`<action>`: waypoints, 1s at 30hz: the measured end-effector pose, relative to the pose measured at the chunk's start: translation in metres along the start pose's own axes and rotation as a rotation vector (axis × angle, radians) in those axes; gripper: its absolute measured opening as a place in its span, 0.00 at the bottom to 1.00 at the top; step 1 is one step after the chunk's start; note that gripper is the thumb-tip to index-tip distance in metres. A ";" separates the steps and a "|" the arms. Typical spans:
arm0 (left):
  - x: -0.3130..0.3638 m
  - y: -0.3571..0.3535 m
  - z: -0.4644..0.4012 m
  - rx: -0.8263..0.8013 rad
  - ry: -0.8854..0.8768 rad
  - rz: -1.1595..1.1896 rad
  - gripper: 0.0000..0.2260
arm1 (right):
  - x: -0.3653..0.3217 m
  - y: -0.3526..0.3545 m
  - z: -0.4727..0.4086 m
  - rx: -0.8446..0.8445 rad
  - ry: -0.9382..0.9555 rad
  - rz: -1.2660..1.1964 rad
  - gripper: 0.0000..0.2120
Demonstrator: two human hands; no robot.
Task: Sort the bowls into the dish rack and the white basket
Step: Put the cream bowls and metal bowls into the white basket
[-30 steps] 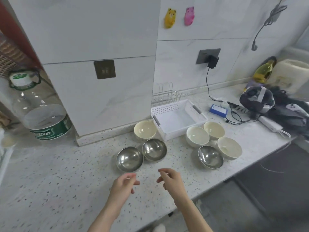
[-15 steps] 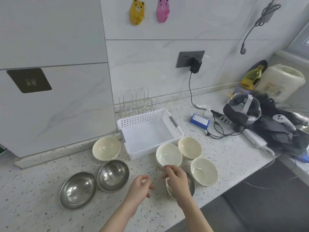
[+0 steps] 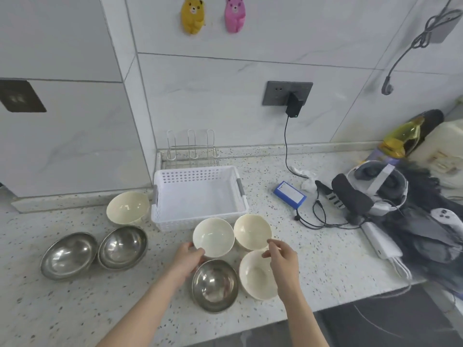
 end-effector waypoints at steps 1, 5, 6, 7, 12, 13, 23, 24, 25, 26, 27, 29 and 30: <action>0.000 -0.002 0.000 0.013 0.005 0.001 0.13 | 0.003 0.005 -0.005 0.005 -0.005 0.006 0.09; 0.001 -0.006 -0.003 0.037 0.050 -0.023 0.11 | 0.019 0.026 -0.022 0.006 -0.051 0.082 0.12; 0.002 -0.007 -0.004 0.033 0.062 -0.039 0.11 | 0.025 0.032 -0.025 -0.015 -0.084 0.112 0.14; 0.003 -0.008 -0.005 0.031 0.071 -0.049 0.10 | 0.033 0.038 -0.028 -0.039 -0.122 0.148 0.15; 0.006 -0.003 -0.004 0.095 0.063 -0.005 0.10 | 0.059 0.062 -0.031 -0.157 -0.285 0.271 0.20; 0.006 -0.002 -0.003 0.103 0.058 0.002 0.10 | 0.061 0.063 -0.030 -0.182 -0.300 0.288 0.20; -0.001 0.024 0.003 0.100 0.033 0.029 0.06 | 0.061 0.059 -0.024 -0.378 -0.359 0.298 0.14; -0.001 0.027 0.004 0.102 0.028 0.039 0.06 | 0.061 0.058 -0.024 -0.404 -0.361 0.306 0.14; -0.001 0.028 0.005 0.109 0.023 0.046 0.06 | 0.061 0.057 -0.024 -0.429 -0.364 0.309 0.12; 0.000 0.029 0.006 0.117 0.018 0.053 0.07 | 0.061 0.056 -0.024 -0.450 -0.366 0.312 0.11; 0.000 0.030 0.007 0.124 0.015 0.062 0.07 | 0.061 0.054 -0.024 -0.465 -0.364 0.314 0.09; 0.001 0.033 0.011 0.128 0.008 0.092 0.07 | 0.062 0.051 -0.024 -0.471 -0.339 0.313 0.08; 0.002 0.033 0.013 0.124 0.006 0.111 0.07 | 0.063 0.050 -0.025 -0.460 -0.317 0.309 0.09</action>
Point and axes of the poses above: each hand's wrist, its own z-axis away from the middle knuckle, its own y-axis out of the back of the hand, x = y × z, the point moved 4 cm from there along -z, towards the middle knuckle, and after that the axes turned 8 degrees about x, right-handed, at the moved point
